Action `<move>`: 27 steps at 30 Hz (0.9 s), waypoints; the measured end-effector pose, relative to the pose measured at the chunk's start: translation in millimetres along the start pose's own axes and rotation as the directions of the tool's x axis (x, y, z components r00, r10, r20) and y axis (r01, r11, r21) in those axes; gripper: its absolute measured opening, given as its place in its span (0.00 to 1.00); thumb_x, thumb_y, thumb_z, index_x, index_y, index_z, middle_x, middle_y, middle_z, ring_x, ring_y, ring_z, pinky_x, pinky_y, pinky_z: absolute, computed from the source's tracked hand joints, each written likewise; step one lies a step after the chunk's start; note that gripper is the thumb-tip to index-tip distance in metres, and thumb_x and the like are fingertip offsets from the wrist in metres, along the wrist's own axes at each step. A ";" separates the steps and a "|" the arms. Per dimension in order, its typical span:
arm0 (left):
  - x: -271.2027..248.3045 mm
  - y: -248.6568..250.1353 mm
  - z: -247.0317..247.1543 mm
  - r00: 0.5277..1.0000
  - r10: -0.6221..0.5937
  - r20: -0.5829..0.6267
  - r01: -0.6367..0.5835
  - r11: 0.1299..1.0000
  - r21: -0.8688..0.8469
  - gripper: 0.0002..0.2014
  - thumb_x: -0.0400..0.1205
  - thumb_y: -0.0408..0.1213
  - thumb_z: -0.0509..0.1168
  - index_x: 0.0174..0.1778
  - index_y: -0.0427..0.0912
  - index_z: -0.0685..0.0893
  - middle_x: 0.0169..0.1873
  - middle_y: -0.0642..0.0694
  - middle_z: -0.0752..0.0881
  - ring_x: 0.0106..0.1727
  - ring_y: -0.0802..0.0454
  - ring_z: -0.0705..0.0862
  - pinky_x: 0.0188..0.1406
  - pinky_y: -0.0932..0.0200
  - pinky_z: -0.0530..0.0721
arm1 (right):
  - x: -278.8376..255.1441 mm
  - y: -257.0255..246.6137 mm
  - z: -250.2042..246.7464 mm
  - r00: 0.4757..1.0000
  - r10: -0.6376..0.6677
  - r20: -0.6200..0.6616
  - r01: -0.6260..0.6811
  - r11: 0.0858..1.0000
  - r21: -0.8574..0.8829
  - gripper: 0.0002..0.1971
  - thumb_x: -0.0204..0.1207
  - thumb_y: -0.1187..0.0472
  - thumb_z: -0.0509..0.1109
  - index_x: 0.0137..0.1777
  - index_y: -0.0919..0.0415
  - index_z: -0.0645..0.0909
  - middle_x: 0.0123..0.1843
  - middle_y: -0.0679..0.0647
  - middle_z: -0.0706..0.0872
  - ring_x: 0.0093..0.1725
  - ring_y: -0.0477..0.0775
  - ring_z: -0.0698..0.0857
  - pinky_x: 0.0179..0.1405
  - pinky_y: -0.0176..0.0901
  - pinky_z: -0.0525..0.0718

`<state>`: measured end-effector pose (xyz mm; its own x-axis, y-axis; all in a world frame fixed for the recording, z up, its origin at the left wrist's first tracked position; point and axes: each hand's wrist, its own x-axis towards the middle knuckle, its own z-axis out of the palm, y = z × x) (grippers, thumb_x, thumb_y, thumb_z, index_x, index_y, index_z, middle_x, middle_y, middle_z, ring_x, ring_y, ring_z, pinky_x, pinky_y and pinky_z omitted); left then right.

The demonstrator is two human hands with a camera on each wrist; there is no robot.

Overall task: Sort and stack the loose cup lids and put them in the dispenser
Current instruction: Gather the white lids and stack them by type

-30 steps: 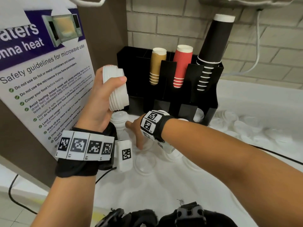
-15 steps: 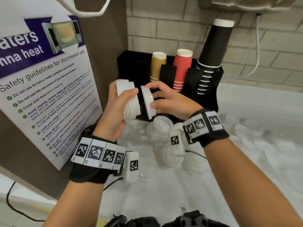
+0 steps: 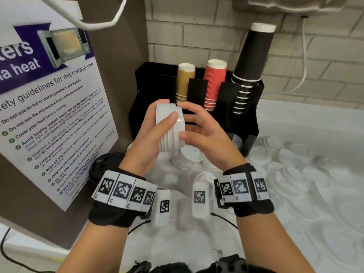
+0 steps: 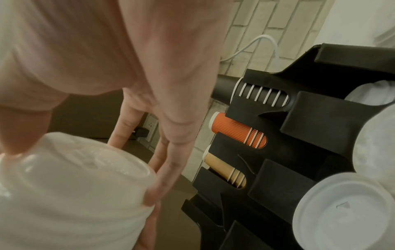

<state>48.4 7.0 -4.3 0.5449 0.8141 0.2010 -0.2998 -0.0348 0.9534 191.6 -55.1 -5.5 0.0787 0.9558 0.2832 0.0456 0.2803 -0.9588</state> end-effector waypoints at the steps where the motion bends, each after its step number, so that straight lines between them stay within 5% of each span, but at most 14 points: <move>1: 0.2 -0.4 -0.5 1.000 -0.013 0.011 0.013 1.000 0.002 0.25 0.74 0.52 0.68 0.68 0.55 0.74 0.62 0.43 0.81 0.59 0.50 0.83 0.51 0.50 0.84 | -0.2 -0.3 -1.6 1.000 0.002 0.012 -0.002 1.000 -0.006 0.29 0.72 0.64 0.73 0.73 0.47 0.73 0.65 0.59 0.83 0.62 0.58 0.85 0.60 0.58 0.85; 8: -0.7 -2.9 5.5 1.000 -0.003 -0.004 0.002 1.000 -0.022 0.23 0.76 0.50 0.66 0.67 0.53 0.74 0.60 0.43 0.80 0.59 0.49 0.82 0.49 0.53 0.84 | 0.2 0.2 -0.8 1.000 -0.008 0.010 0.008 1.000 -0.012 0.30 0.71 0.65 0.75 0.73 0.50 0.73 0.64 0.59 0.83 0.62 0.57 0.84 0.59 0.58 0.85; 12: -1.1 -3.2 2.4 1.000 -0.005 0.010 0.005 1.000 -0.020 0.29 0.68 0.56 0.70 0.65 0.55 0.74 0.58 0.46 0.81 0.57 0.51 0.83 0.45 0.55 0.85 | 0.2 -0.8 2.6 1.000 -0.007 0.017 0.007 1.000 -0.004 0.30 0.71 0.64 0.75 0.73 0.51 0.74 0.64 0.59 0.83 0.62 0.57 0.84 0.59 0.57 0.86; 16: 2.8 5.2 -10.0 0.998 0.054 -0.044 -0.055 0.998 -0.021 0.27 0.65 0.49 0.74 0.60 0.51 0.77 0.56 0.43 0.81 0.56 0.46 0.83 0.48 0.49 0.83 | 12.1 -0.1 6.9 0.995 -0.012 0.094 0.007 0.999 0.053 0.25 0.77 0.60 0.71 0.73 0.48 0.73 0.65 0.57 0.83 0.64 0.56 0.84 0.63 0.55 0.84; 20: 8.8 22.2 -23.3 0.961 0.141 -0.237 -0.152 0.988 -0.029 0.26 0.63 0.48 0.74 0.55 0.51 0.76 0.53 0.47 0.80 0.53 0.53 0.83 0.46 0.55 0.83 | 55.0 16.9 15.0 0.944 0.325 0.064 -0.329 0.942 0.071 0.17 0.86 0.52 0.58 0.70 0.57 0.75 0.62 0.59 0.83 0.57 0.53 0.85 0.59 0.44 0.83; 23: 10.1 28.7 -28.5 0.951 0.164 -0.263 -0.180 0.983 -0.039 0.19 0.69 0.42 0.71 0.55 0.50 0.75 0.46 0.54 0.81 0.44 0.62 0.84 0.40 0.60 0.83 | 81.5 38.0 29.7 0.829 0.554 0.073 -0.536 0.825 -0.180 0.05 0.85 0.62 0.60 0.47 0.58 0.75 0.42 0.56 0.78 0.38 0.49 0.77 0.44 0.39 0.80; 25: 8.4 30.7 -28.9 0.953 0.166 -0.253 -0.180 0.983 -0.034 0.17 0.71 0.41 0.69 0.55 0.50 0.75 0.45 0.55 0.81 0.42 0.63 0.85 0.38 0.62 0.83 | 95.8 54.9 35.3 0.758 0.648 0.074 -0.552 0.698 -0.456 0.11 0.82 0.66 0.60 0.38 0.56 0.72 0.38 0.53 0.76 0.37 0.49 0.77 0.49 0.45 0.82; 27: 6.5 30.9 -30.0 0.957 0.161 -0.242 -0.174 0.984 -0.033 0.17 0.71 0.41 0.69 0.55 0.51 0.75 0.45 0.55 0.81 0.42 0.63 0.85 0.37 0.61 0.84 | 103.2 65.6 42.3 0.752 0.656 0.064 -0.462 0.593 -0.660 0.13 0.81 0.66 0.62 0.35 0.54 0.69 0.43 0.54 0.78 0.45 0.54 0.80 0.61 0.51 0.84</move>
<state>19.2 28.6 19.8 0.2838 0.9135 0.2915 -0.4160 -0.1566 0.8958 160.7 65.6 -40.2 0.0249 0.9081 -0.4179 0.6476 -0.3331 -0.6853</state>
